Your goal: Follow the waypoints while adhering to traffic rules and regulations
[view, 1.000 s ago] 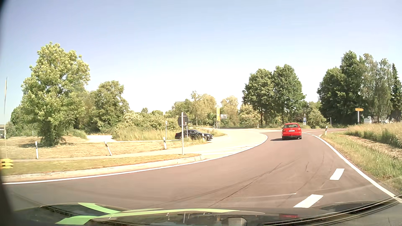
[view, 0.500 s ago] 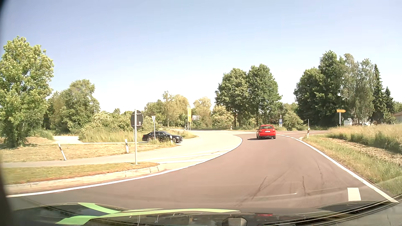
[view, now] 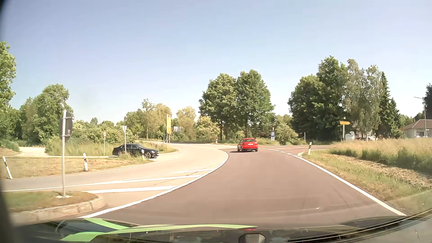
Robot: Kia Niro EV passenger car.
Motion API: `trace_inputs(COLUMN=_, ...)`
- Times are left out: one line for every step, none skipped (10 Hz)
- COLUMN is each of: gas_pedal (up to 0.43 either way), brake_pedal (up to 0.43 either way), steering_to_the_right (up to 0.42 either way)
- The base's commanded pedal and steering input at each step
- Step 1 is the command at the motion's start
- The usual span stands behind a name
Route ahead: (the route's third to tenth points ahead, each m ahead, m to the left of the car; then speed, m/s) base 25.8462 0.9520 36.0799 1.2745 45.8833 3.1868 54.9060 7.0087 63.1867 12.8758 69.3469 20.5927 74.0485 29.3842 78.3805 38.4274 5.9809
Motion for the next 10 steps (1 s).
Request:
trace_inputs(gas_pedal=0.28, brake_pedal=0.0, steering_to_the_right=0.174)
trace_inputs(gas_pedal=0.28, brake_pedal=0.0, steering_to_the_right=0.165)
trace_inputs(gas_pedal=0.28, brake_pedal=0.0, steering_to_the_right=0.153)
trace_inputs(gas_pedal=0.28, brake_pedal=0.0, steering_to_the_right=0.133)
trace_inputs(gas_pedal=0.28, brake_pedal=0.0, steering_to_the_right=0.106)
trace_inputs(gas_pedal=0.28, brake_pedal=0.0, steering_to_the_right=0.08)
trace_inputs(gas_pedal=0.28, brake_pedal=0.0, steering_to_the_right=0.061)
trace_inputs(gas_pedal=0.28, brake_pedal=0.0, steering_to_the_right=0.043)
trace_inputs(gas_pedal=0.28, brake_pedal=0.0, steering_to_the_right=0.029)
trace_inputs(gas_pedal=0.28, brake_pedal=0.0, steering_to_the_right=0.016)
